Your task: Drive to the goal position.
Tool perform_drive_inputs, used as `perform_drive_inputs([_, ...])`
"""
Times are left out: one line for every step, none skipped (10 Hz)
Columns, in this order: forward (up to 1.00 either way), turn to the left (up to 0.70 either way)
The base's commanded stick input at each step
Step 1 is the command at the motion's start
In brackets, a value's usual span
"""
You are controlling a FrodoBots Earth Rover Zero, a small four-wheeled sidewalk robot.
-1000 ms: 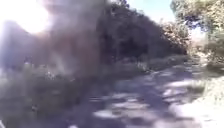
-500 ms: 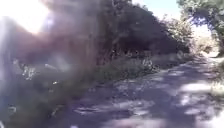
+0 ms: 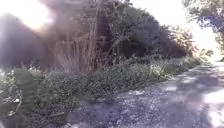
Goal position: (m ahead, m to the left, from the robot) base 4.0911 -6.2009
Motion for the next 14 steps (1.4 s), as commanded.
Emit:
perform_drive_inputs([0.00,0.00])
perform_drive_inputs([0.00,0.00])
perform_drive_inputs([0.00,-0.49])
perform_drive_inputs([0.00,-1.00])
perform_drive_inputs([0.00,-1.00])
perform_drive_inputs([0.00,-1.00])
perform_drive_inputs([0.00,-1.00])
perform_drive_inputs([0.00,-1.00])
perform_drive_inputs([0.00,-1.00])
perform_drive_inputs([0.00,-1.00])
perform_drive_inputs([0.00,-1.00])
perform_drive_inputs([0.00,-1.00])
perform_drive_inputs([0.00,-1.00])
perform_drive_inputs([0.00,-1.00])
